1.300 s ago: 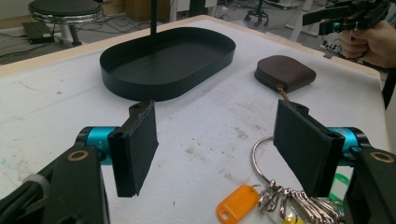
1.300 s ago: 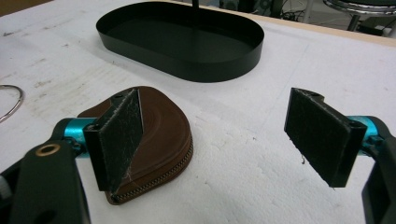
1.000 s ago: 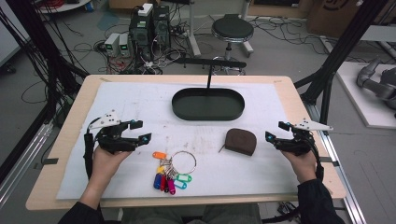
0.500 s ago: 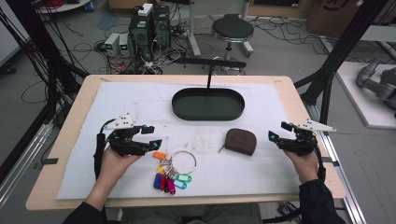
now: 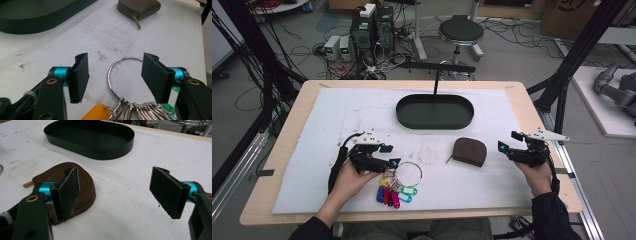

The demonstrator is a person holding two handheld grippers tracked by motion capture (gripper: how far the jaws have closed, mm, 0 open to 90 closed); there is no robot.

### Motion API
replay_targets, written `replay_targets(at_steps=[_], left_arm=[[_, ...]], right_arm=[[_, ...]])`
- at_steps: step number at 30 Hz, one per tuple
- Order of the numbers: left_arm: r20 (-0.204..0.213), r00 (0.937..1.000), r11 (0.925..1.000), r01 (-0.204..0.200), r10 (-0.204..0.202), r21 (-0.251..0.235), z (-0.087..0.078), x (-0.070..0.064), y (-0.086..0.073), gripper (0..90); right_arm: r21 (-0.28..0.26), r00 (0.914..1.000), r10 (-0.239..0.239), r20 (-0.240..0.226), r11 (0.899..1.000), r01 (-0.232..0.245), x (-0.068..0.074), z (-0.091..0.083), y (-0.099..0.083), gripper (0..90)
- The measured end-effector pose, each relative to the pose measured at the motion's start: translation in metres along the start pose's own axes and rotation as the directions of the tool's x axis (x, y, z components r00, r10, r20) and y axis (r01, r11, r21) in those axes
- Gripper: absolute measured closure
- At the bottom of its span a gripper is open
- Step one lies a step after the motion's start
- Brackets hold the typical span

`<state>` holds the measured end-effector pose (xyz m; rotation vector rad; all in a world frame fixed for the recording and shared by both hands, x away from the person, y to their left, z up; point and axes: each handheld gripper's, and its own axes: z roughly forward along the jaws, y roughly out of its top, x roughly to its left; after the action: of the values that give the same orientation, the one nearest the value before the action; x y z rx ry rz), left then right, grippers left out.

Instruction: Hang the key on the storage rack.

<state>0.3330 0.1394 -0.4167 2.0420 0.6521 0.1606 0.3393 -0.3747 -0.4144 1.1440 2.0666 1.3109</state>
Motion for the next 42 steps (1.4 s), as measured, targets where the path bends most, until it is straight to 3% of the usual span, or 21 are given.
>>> replay_targets(at_steps=[7,11,20,25,37,42], left_arm=[[0.004,0.9999,0.998,-0.015,0.015,0.061,0.014,-0.007,-0.002,51.1],[-0.007,0.9989,0.9937,-0.045,0.046,0.103,0.02,-0.011,-0.002,58.3],[-0.046,0.9988,0.9852,-0.004,0.013,0.171,0.03,-0.009,-0.005,69.5],[-0.062,0.9975,0.9765,-0.018,0.032,0.215,0.035,-0.01,-0.007,73.1],[-0.121,0.9899,0.9764,-0.046,0.073,0.211,0.036,-0.02,-0.009,84.3],[-0.122,0.9908,0.9789,-0.034,0.059,0.201,0.036,-0.02,-0.009,85.3]], right_arm=[[0.004,1.0,-0.005,-0.003,1.0,0.005,0.0,0.0,0.0,24.8],[0.005,1.0,-0.005,-0.003,1.0,0.005,0.001,0.0,0.0,24.9],[0.004,0.9999,-0.013,-0.003,1.0,0.013,0.001,0.002,0.0,25.3],[0.002,0.9999,-0.012,0.001,1.0,0.012,0.0,0.002,0.0,26.2],[0.004,0.9999,-0.012,0.003,1.0,0.012,0.001,0.002,0.0,26.3],[0.002,0.9999,-0.011,0.004,1.0,0.011,0.002,0.001,0.0,26.3]])
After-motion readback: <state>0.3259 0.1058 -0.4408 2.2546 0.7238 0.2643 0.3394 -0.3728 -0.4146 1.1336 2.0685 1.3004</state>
